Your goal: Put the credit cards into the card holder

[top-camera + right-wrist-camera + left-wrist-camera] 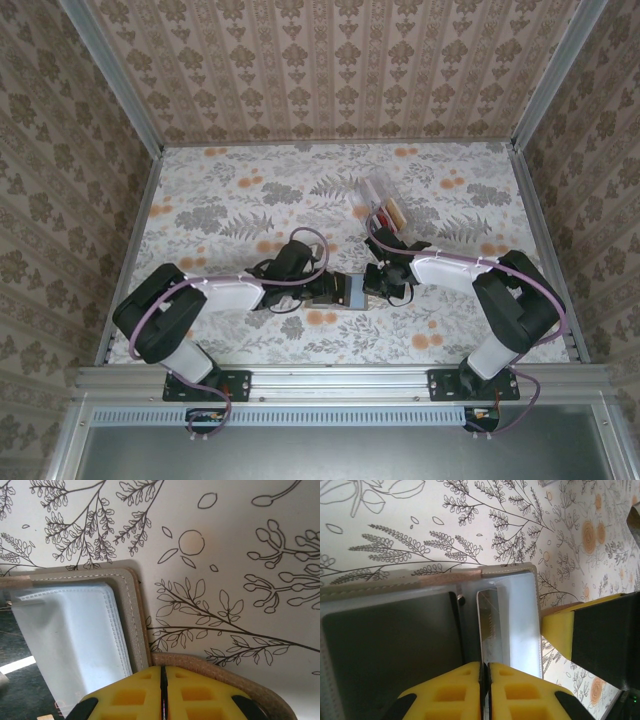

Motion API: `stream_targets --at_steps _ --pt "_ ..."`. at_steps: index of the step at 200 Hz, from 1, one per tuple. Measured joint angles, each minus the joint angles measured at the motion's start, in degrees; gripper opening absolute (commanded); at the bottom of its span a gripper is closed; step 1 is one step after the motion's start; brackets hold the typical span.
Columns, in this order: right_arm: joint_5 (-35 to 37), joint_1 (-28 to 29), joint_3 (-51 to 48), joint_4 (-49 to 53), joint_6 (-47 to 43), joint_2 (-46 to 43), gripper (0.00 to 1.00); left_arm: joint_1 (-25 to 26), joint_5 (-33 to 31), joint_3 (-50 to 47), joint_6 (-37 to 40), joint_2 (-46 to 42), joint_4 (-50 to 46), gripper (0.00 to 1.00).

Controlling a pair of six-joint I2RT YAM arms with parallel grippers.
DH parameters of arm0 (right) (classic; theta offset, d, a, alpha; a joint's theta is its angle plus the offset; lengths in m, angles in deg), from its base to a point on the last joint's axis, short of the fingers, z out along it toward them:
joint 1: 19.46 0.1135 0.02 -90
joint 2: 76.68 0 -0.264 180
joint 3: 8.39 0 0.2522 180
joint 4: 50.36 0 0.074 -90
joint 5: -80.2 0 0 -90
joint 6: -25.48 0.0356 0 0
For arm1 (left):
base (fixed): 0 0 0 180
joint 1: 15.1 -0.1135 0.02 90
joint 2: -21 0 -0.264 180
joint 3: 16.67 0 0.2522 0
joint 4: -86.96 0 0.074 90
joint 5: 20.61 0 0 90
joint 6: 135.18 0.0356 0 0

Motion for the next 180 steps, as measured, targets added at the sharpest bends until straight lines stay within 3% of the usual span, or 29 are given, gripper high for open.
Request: stream_targets --at_steps 57,98,180 --pt "-1.22 0.0 0.0 -2.05 0.11 0.61 0.11 1.27 -0.66 2.4 1.46 2.16 -4.59 0.17" --pt "-1.4 0.0 -0.02 -2.19 0.24 0.63 0.11 2.29 -0.7 5.07 2.67 2.58 -7.32 0.27" --pt "-1.66 0.0 -0.15 -2.93 0.44 0.63 0.11 2.56 -0.44 8.39 4.13 5.16 -9.92 0.33"
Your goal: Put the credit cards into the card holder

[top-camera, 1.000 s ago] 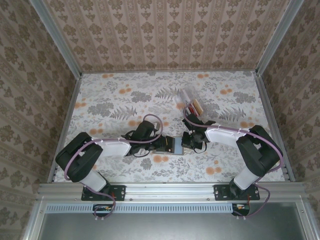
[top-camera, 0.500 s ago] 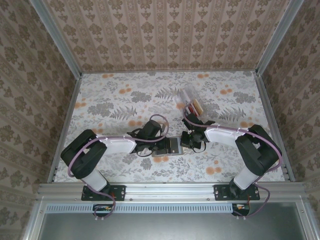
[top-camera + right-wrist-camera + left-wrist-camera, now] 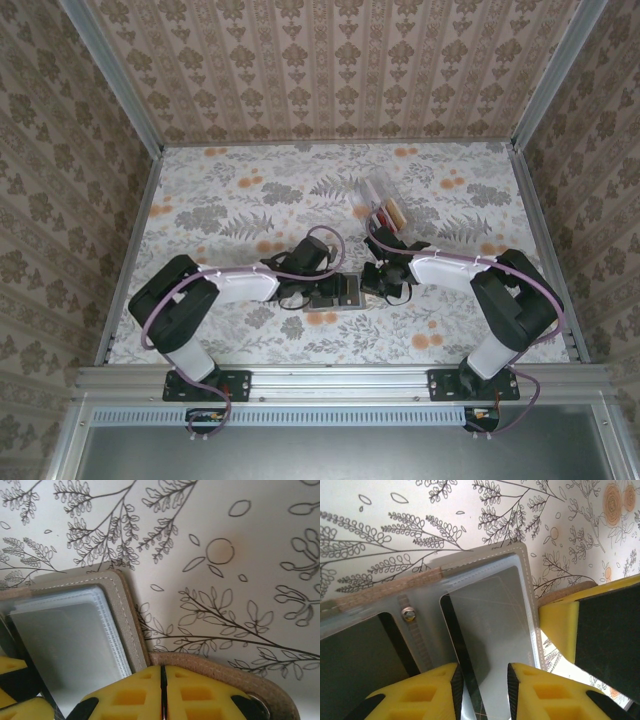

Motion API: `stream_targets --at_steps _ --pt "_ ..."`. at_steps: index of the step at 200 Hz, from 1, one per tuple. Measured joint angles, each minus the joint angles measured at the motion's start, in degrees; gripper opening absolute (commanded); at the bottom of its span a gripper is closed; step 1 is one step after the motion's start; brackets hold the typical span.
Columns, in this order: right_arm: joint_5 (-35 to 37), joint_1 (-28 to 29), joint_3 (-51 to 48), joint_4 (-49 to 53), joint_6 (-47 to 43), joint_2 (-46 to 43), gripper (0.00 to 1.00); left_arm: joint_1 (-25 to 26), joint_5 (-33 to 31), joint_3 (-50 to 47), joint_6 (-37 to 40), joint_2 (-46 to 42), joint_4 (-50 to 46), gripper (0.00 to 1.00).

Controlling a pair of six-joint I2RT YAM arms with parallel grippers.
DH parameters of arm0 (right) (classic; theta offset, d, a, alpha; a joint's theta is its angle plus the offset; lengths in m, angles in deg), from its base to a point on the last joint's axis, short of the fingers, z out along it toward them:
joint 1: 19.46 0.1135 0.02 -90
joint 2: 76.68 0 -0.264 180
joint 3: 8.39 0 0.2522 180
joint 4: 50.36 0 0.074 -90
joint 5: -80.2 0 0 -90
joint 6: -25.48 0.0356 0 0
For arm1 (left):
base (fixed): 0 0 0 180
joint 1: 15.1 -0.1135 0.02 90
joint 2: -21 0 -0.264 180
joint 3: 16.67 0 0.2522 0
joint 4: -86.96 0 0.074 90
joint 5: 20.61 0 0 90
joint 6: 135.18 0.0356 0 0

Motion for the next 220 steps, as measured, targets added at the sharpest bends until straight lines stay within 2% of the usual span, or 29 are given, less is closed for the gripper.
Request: stream_targets --at_steps 56,95,187,220 --pt "-0.02 0.0 -0.04 -0.09 0.22 0.0 0.11 0.07 -0.07 1.68 0.31 1.07 -1.62 0.37" --pt "0.02 0.0 -0.04 -0.07 0.28 0.0 0.12 0.39 -1.11 1.7 0.94 0.66 -2.21 0.45" --pt "0.22 0.0 -0.04 -0.07 1.09 0.0 0.12 0.66 -5.73 1.7 2.82 -3.56 -8.22 0.49" --pt "0.22 0.0 -0.04 -0.07 1.11 0.0 0.12 0.37 -9.07 1.68 3.45 -7.67 -10.47 0.54"
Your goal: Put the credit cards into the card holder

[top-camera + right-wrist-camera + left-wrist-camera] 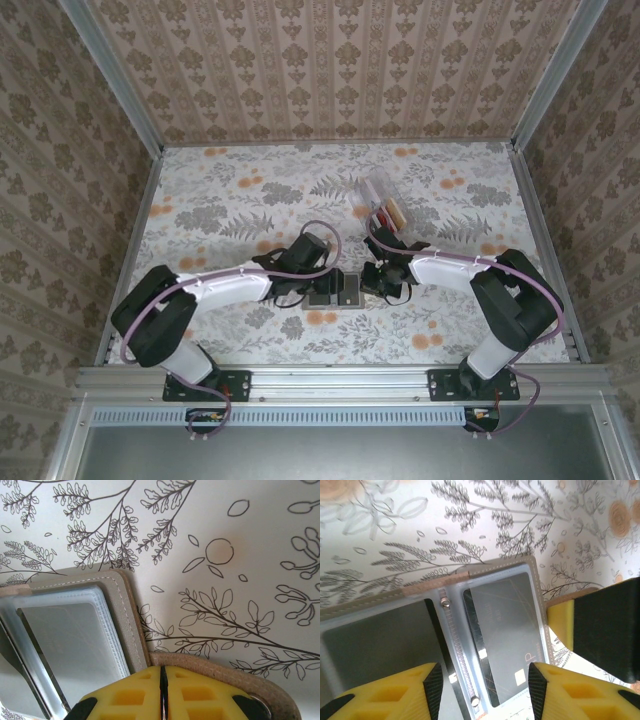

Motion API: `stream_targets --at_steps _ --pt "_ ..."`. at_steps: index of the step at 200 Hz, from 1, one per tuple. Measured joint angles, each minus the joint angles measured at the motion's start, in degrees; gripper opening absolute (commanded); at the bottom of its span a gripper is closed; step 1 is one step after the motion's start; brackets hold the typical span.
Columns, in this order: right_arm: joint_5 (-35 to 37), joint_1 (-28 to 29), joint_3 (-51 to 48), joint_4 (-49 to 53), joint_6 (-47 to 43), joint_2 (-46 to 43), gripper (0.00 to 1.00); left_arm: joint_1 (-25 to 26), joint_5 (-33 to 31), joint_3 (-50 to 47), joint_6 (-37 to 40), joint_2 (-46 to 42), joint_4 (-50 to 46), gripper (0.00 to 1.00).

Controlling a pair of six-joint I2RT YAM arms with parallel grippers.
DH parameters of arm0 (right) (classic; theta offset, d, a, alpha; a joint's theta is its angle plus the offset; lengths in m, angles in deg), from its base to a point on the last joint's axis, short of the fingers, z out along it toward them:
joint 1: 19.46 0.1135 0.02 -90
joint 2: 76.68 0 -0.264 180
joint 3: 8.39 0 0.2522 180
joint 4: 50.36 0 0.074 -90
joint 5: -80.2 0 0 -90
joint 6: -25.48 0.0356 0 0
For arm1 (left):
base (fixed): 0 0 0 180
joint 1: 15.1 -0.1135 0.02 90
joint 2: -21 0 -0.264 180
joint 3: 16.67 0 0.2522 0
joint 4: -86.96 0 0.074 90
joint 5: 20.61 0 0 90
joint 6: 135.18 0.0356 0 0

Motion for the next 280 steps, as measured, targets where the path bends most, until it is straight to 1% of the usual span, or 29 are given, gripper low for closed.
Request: stream_targets --at_steps 20,42,74,103,144,172,215,242,280 --pt "0.0 0.0 0.0 0.0 0.0 0.0 0.13 -1.01 -1.44 -0.66 0.2 -2.97 -0.59 0.59" --pt "0.0 0.0 0.0 0.0 0.0 0.0 0.13 -3.85 -1.55 -2.67 0.22 -5.18 -0.52 0.61" --pt "0.0 0.0 0.0 0.0 0.0 0.0 0.13 -8.63 1.05 -6.05 -0.5 -5.18 0.28 0.62" --pt "0.0 0.0 0.0 0.0 0.0 0.0 0.13 -10.27 4.17 -7.91 -1.92 -4.11 2.69 0.62" --pt "0.0 0.0 0.02 0.02 -0.02 0.0 0.13 -10.4 6.32 -7.98 -3.32 -2.01 4.79 0.63" --pt "0.0 0.0 0.02 0.02 -0.02 0.0 0.13 -10.58 6.36 -8.07 -3.69 -1.66 5.03 0.66" --pt "0.0 0.0 0.02 0.02 -0.02 0.0 0.13 -10.62 5.88 -8.26 -3.69 -1.68 4.94 0.68" --pt "0.0 0.0 0.02 0.0 0.0 0.0 0.13 -10.62 5.29 -8.26 -3.67 -1.68 3.93 0.68" --pt "0.0 0.0 0.02 0.0 -0.02 0.0 0.13 -10.43 5.51 -8.26 -3.67 -1.36 4.02 0.65"
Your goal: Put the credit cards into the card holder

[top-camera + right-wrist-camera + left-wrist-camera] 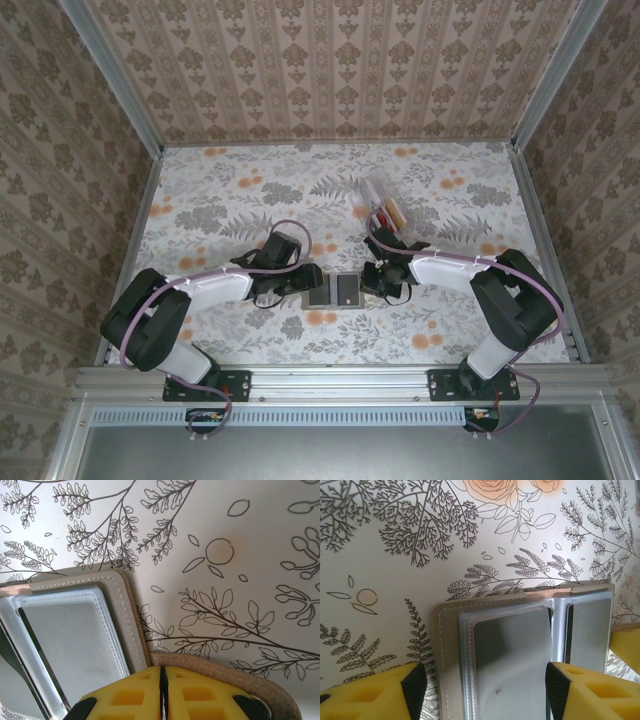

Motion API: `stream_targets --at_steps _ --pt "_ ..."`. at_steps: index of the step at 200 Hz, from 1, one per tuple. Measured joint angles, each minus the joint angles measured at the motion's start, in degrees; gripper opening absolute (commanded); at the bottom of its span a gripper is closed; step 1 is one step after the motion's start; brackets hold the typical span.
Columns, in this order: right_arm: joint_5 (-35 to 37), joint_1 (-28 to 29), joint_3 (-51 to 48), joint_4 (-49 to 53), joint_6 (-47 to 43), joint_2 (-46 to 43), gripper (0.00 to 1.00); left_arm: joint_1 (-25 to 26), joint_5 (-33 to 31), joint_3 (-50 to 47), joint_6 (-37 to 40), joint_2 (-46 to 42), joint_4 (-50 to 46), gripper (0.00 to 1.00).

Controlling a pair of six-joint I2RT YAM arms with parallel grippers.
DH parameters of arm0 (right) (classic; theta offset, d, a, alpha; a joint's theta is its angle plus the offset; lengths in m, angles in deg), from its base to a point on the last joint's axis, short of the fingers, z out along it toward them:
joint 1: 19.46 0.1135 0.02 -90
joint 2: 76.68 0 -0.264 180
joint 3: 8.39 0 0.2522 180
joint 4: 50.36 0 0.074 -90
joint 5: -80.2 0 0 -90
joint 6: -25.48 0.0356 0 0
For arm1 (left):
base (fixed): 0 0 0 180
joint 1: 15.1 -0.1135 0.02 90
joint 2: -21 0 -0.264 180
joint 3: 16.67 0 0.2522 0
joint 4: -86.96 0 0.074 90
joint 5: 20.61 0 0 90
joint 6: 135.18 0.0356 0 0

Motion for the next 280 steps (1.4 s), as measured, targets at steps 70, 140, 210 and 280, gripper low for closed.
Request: stream_targets --at_steps 70,140,210,280 --pt "-0.02 0.0 0.0 0.0 0.02 0.02 0.13 0.28 1.18 0.02 -0.28 0.83 1.27 0.63" --pt "-0.02 0.0 0.0 0.0 0.02 0.02 0.13 0.24 1.75 0.0 -3.32 -0.79 3.32 0.53" --pt "-0.02 0.0 0.0 -0.07 0.02 0.02 0.13 1.18 7.04 0.0 -5.4 -4.68 10.05 0.52" --pt "0.0 0.0 0.0 0.0 0.22 -0.35 0.15 5.18 11.34 4.15 -7.13 3.76 15.02 0.55"
